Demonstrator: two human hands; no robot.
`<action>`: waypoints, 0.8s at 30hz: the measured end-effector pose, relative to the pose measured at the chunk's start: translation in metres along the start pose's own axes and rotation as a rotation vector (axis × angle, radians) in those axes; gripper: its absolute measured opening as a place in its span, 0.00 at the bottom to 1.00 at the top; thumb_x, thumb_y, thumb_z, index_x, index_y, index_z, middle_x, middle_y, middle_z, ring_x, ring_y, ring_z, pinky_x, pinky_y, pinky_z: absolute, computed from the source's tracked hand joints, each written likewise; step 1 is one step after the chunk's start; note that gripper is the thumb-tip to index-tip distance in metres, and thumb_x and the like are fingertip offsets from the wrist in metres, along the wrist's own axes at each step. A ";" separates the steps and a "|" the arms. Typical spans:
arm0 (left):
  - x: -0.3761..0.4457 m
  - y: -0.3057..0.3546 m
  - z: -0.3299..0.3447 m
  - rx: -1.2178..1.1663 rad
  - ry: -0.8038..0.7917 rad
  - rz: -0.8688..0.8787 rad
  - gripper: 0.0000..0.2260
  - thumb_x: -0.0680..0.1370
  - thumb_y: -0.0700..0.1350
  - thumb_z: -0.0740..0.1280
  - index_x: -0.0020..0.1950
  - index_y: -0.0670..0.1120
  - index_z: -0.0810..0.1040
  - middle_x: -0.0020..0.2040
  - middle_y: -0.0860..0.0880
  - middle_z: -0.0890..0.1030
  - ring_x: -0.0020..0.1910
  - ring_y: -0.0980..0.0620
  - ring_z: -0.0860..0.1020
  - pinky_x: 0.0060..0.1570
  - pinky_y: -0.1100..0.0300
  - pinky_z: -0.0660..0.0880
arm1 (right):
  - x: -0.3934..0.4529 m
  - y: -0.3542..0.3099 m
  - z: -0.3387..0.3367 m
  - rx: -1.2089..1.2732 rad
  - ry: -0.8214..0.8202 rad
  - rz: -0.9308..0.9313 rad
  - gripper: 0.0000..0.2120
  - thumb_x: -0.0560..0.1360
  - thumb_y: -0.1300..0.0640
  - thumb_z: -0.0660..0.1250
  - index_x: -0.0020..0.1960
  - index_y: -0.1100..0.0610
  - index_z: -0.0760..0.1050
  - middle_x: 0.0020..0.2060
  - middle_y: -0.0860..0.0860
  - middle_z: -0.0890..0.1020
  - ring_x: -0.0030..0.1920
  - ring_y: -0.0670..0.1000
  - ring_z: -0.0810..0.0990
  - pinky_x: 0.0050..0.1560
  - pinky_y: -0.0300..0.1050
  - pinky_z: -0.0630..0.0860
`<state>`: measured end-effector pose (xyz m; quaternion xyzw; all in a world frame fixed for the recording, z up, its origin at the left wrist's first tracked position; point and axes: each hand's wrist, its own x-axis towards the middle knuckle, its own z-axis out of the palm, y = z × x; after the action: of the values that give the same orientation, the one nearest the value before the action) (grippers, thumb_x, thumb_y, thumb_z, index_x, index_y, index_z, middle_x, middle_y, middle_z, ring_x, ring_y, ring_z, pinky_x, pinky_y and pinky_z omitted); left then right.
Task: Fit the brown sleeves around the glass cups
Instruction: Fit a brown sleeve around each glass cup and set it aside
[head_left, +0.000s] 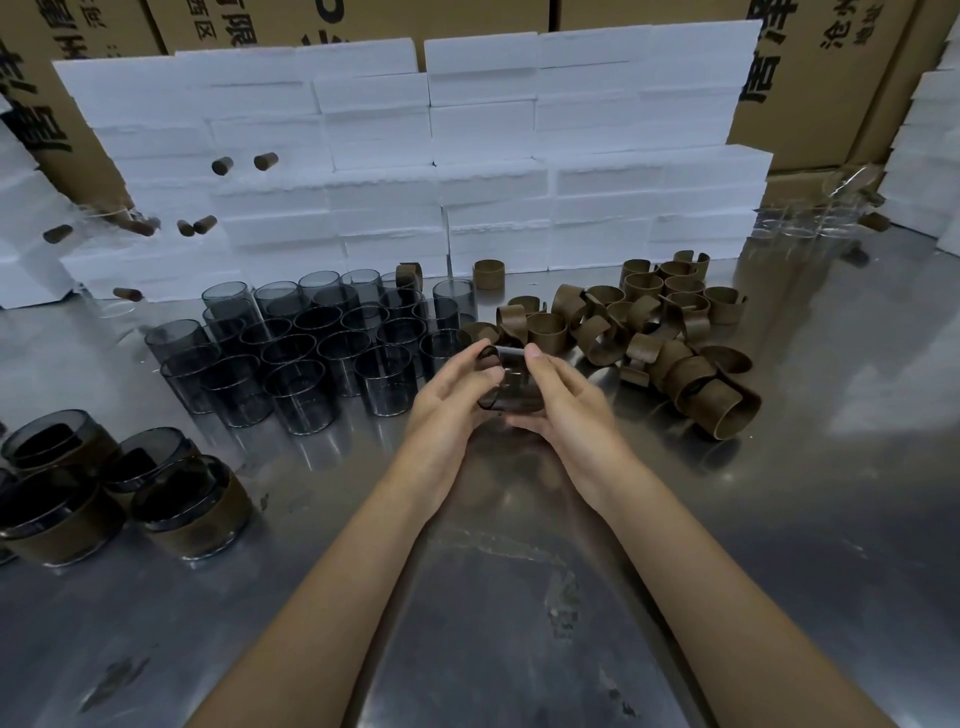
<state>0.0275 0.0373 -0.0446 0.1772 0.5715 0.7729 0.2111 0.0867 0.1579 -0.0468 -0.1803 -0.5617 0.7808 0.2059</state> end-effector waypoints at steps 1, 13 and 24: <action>-0.001 0.000 0.001 0.006 -0.007 -0.007 0.19 0.82 0.41 0.68 0.73 0.45 0.75 0.65 0.43 0.82 0.63 0.46 0.82 0.55 0.57 0.81 | 0.000 0.000 0.000 -0.017 0.014 -0.007 0.17 0.79 0.44 0.69 0.62 0.54 0.80 0.50 0.54 0.87 0.48 0.50 0.88 0.44 0.45 0.84; 0.007 -0.002 -0.001 -0.030 -0.023 -0.069 0.24 0.79 0.56 0.67 0.69 0.41 0.78 0.60 0.38 0.84 0.59 0.44 0.84 0.52 0.52 0.83 | -0.006 0.008 0.000 -0.472 0.144 -0.377 0.15 0.77 0.43 0.72 0.45 0.51 0.70 0.32 0.48 0.74 0.30 0.41 0.71 0.31 0.33 0.68; 0.009 -0.001 -0.013 -0.135 -0.098 -0.060 0.12 0.77 0.39 0.71 0.61 0.43 0.80 0.56 0.44 0.85 0.54 0.46 0.86 0.47 0.51 0.83 | 0.000 0.002 -0.001 -0.353 0.147 -0.308 0.10 0.83 0.57 0.65 0.44 0.60 0.74 0.29 0.52 0.79 0.25 0.51 0.75 0.28 0.48 0.77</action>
<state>0.0138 0.0321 -0.0493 0.1833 0.5122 0.7934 0.2732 0.0867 0.1583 -0.0492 -0.1820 -0.6939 0.6146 0.3282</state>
